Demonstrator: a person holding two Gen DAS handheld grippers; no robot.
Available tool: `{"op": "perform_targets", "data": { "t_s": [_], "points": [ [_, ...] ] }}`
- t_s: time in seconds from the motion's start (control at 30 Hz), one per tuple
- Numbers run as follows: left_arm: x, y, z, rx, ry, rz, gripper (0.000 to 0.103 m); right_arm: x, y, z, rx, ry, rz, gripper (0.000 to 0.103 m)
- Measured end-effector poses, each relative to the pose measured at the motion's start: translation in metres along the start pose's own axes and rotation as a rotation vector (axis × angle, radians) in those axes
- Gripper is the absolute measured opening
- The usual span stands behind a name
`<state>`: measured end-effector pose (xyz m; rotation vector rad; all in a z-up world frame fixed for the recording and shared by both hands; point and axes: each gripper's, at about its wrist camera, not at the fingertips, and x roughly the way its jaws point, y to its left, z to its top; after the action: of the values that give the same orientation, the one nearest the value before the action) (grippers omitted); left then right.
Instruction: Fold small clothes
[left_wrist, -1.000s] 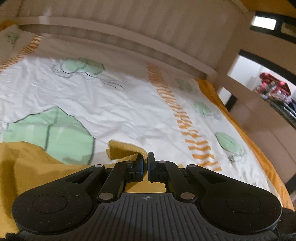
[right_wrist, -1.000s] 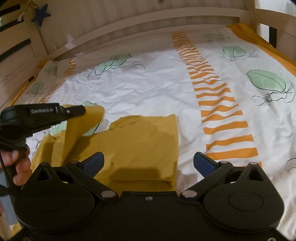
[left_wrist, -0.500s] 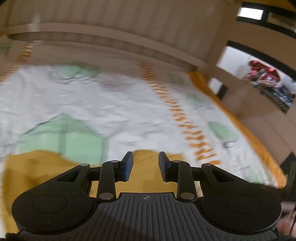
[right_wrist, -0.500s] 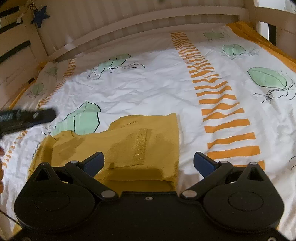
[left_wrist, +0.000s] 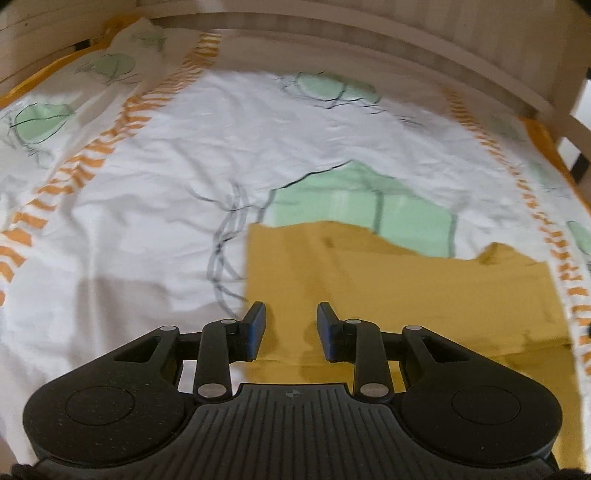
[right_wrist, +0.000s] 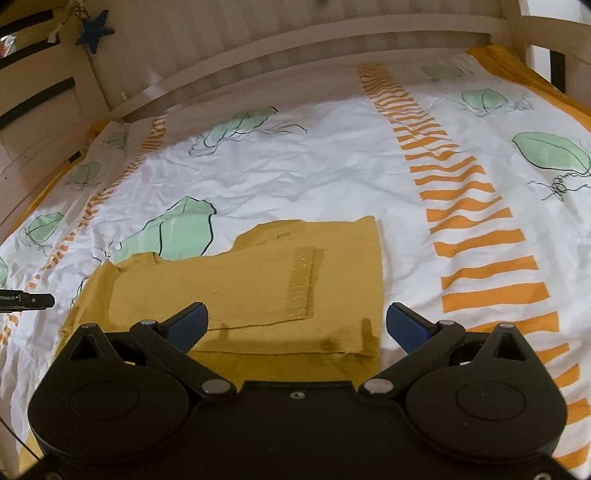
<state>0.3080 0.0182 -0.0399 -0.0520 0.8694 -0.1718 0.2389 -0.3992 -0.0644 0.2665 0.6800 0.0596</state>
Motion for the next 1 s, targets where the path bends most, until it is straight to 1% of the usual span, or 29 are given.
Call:
{"op": "perform_targets", "data": {
  "t_s": [0.03, 0.07, 0.1, 0.13, 0.17, 0.2, 0.3, 0.33, 0.37, 0.5, 0.6, 0.67, 0.73, 0.77, 0.9, 0.93, 0.97, 1.0],
  "points": [
    [0.004, 0.005, -0.001, -0.012, 0.01, 0.01, 0.029, 0.001, 0.001, -0.002, -0.007, -0.003, 0.004, 0.102],
    [0.007, 0.01, -0.001, -0.038, 0.038, 0.025, 0.029, 0.003, 0.003, -0.004, -0.01, -0.004, 0.009, 0.102],
    [0.011, 0.014, 0.002, -0.068, 0.071, 0.022, 0.029, 0.004, 0.004, -0.006, -0.011, -0.007, 0.014, 0.102],
    [0.013, 0.016, 0.006, -0.074, 0.089, -0.009, 0.029, 0.006, 0.005, -0.008, -0.007, -0.01, 0.018, 0.102],
    [0.012, 0.015, 0.011, -0.06, 0.088, -0.045, 0.029, 0.007, 0.006, -0.01, -0.001, -0.015, 0.021, 0.102],
    [0.01, 0.013, 0.015, -0.043, 0.074, -0.058, 0.029, 0.009, 0.007, -0.011, 0.005, -0.02, 0.023, 0.103],
    [0.002, 0.005, 0.025, 0.013, 0.018, -0.051, 0.029, 0.016, 0.01, -0.011, 0.01, -0.021, 0.027, 0.102],
    [0.0, 0.003, 0.026, 0.022, 0.013, -0.051, 0.029, 0.018, 0.011, -0.01, 0.01, -0.021, 0.023, 0.102],
    [-0.001, 0.002, 0.026, 0.026, 0.014, -0.057, 0.029, 0.021, 0.013, -0.008, 0.01, -0.023, 0.019, 0.102],
    [0.004, 0.007, 0.024, -0.016, 0.05, -0.085, 0.03, 0.035, 0.016, 0.002, 0.026, -0.023, 0.025, 0.095],
    [0.008, 0.01, 0.024, -0.04, 0.061, -0.062, 0.029, 0.049, 0.02, 0.01, 0.022, -0.001, 0.002, 0.091],
    [0.008, 0.011, 0.025, -0.036, 0.064, -0.046, 0.029, 0.058, 0.021, 0.012, 0.01, 0.015, -0.023, 0.09],
    [0.006, 0.011, 0.026, -0.03, 0.049, -0.045, 0.03, 0.066, 0.02, 0.014, 0.004, 0.039, -0.048, 0.086],
    [0.006, 0.011, 0.026, -0.029, 0.044, -0.043, 0.03, 0.071, 0.018, 0.014, 0.01, 0.055, -0.054, 0.082],
    [0.004, 0.012, 0.028, -0.034, 0.037, -0.049, 0.03, 0.081, 0.012, 0.013, 0.049, 0.092, -0.043, 0.064],
    [0.004, 0.013, 0.028, -0.037, 0.038, -0.051, 0.03, 0.081, 0.012, 0.013, 0.056, 0.092, -0.04, 0.063],
    [0.005, 0.014, 0.028, -0.04, 0.039, -0.052, 0.03, 0.081, 0.012, 0.014, 0.067, 0.094, -0.032, 0.057],
    [0.005, 0.014, 0.028, -0.042, 0.039, -0.051, 0.03, 0.081, 0.012, 0.014, 0.077, 0.098, -0.026, 0.048]
  ]
}}
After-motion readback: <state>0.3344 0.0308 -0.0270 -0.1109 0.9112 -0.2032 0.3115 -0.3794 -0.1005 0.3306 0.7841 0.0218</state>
